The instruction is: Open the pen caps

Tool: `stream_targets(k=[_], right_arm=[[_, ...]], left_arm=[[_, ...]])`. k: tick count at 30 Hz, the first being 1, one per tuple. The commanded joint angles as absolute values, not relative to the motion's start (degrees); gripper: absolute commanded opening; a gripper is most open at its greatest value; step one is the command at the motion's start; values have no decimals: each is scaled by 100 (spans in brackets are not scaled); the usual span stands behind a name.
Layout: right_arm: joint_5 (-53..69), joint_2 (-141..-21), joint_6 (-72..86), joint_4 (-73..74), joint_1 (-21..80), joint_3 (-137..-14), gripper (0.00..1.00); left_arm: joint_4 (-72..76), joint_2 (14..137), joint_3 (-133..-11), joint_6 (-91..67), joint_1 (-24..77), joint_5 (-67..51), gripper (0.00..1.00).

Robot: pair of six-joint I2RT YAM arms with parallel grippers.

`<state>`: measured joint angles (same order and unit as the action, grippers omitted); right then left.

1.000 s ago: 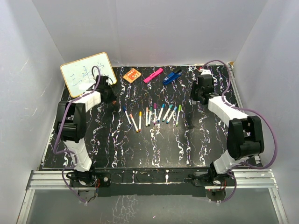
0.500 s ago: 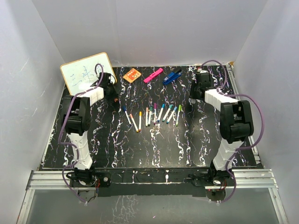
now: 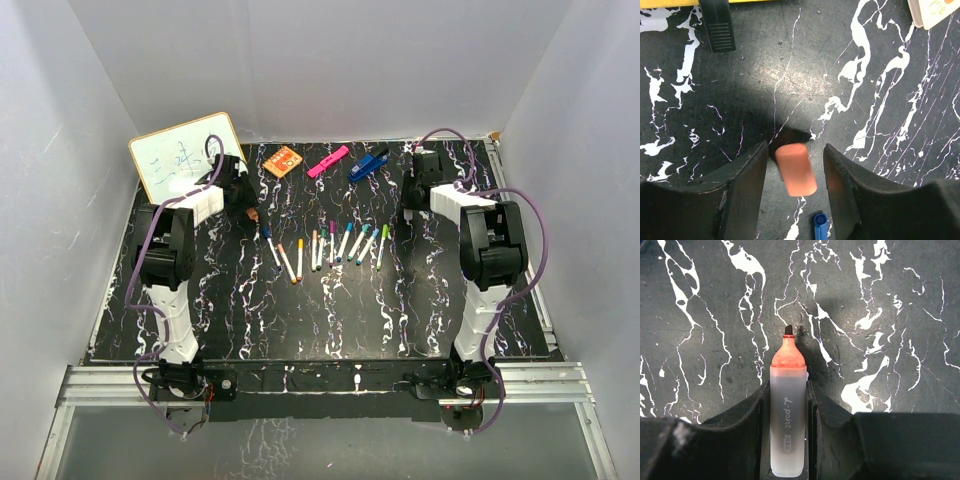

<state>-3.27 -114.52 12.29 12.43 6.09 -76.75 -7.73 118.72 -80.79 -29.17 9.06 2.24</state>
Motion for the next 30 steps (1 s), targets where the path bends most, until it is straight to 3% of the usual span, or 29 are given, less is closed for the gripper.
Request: stream_targets(k=[1, 6, 11, 16, 19, 25, 30], right_arm=[[-290, -11534, 1208, 1157, 595, -8047, 0], [-327, -11671, 1196, 1241, 598, -8220, 0], [-344, -11830, 1167, 1372, 597, -8415, 1], [-356, -11962, 1155, 1444, 595, -8527, 11], [-316, -11999, 1162, 1461, 593, -8541, 20], [-244, -12002, 1186, 1498, 596, -8529, 63], [-211, -11716, 1243, 1436, 598, -8402, 71]], left_arm=[[-1291, 11667, -8051, -2880, 879, 447, 49], [-1342, 11117, -7924, -2953, 879, 671, 50], [-908, 9854, -7244, -3142, 879, 898, 61], [-147, 8454, -6317, -3233, 879, 544, 72], [-163, 7974, -6013, -3314, 888, 241, 73], [60, 7256, -5288, -3590, 899, -195, 74], [58, 7013, -4989, -3648, 916, -322, 75]])
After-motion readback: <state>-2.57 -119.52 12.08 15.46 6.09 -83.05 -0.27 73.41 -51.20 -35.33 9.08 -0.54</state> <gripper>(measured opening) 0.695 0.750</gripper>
